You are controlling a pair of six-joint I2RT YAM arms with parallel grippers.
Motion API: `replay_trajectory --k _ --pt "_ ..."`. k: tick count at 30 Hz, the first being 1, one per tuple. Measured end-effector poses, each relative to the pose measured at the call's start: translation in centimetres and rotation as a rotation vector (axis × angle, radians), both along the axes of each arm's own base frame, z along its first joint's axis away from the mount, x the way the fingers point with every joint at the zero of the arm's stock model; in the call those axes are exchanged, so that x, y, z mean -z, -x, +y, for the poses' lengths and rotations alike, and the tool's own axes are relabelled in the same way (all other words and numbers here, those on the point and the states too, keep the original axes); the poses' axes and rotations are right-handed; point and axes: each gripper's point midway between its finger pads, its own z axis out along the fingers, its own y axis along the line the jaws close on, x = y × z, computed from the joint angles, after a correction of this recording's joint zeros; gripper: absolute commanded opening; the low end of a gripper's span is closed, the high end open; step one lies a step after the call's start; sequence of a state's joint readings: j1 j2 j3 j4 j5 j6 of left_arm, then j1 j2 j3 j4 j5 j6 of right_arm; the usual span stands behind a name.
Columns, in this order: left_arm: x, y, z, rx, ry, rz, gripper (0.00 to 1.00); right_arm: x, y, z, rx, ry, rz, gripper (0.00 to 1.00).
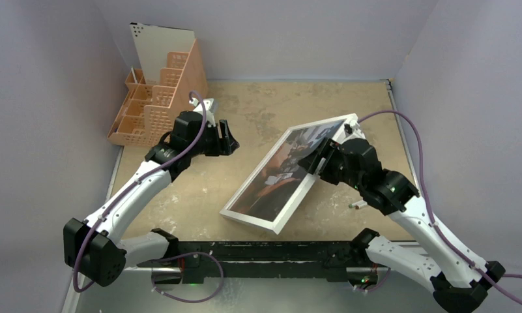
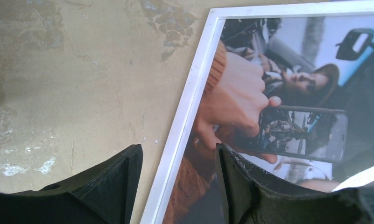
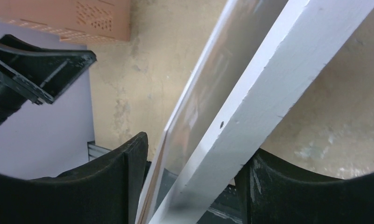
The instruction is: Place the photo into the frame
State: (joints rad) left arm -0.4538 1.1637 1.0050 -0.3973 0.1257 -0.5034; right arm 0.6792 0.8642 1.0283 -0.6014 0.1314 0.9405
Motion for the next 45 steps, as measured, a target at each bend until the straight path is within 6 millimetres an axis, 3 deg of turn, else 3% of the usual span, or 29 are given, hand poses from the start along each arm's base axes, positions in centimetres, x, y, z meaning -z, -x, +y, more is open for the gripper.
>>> replay_trajectory --k 6,12,19,30,35,38,45 --pt "2.3 -0.3 -0.3 -0.02 0.015 0.038 0.61 3.6 2.7 -2.0 0.027 -0.005 0.06 0.68" --pt "6.1 -0.7 -0.3 -0.05 -0.001 0.107 0.66 9.5 4.4 -3.2 0.051 0.006 0.13 0.69" --pt "9.7 -5.0 -0.2 -0.154 -0.049 0.081 0.7 14.8 3.1 -2.3 0.05 -0.018 0.09 0.69" --pt "10.9 -10.3 1.5 -0.264 -0.194 -0.057 0.71 16.4 0.1 -1.8 0.117 -0.062 -0.03 0.73" --pt "13.4 -10.7 1.9 -0.277 -0.246 -0.016 0.71 18.6 -0.1 -2.3 0.145 -0.008 0.012 0.77" --pt "14.7 -10.5 2.1 -0.276 -0.271 0.01 0.71 19.6 0.1 -2.6 0.156 0.017 0.042 0.86" --pt "15.5 -10.3 2.3 -0.274 -0.285 0.029 0.72 21.0 0.1 -3.8 0.208 0.08 0.068 0.99"
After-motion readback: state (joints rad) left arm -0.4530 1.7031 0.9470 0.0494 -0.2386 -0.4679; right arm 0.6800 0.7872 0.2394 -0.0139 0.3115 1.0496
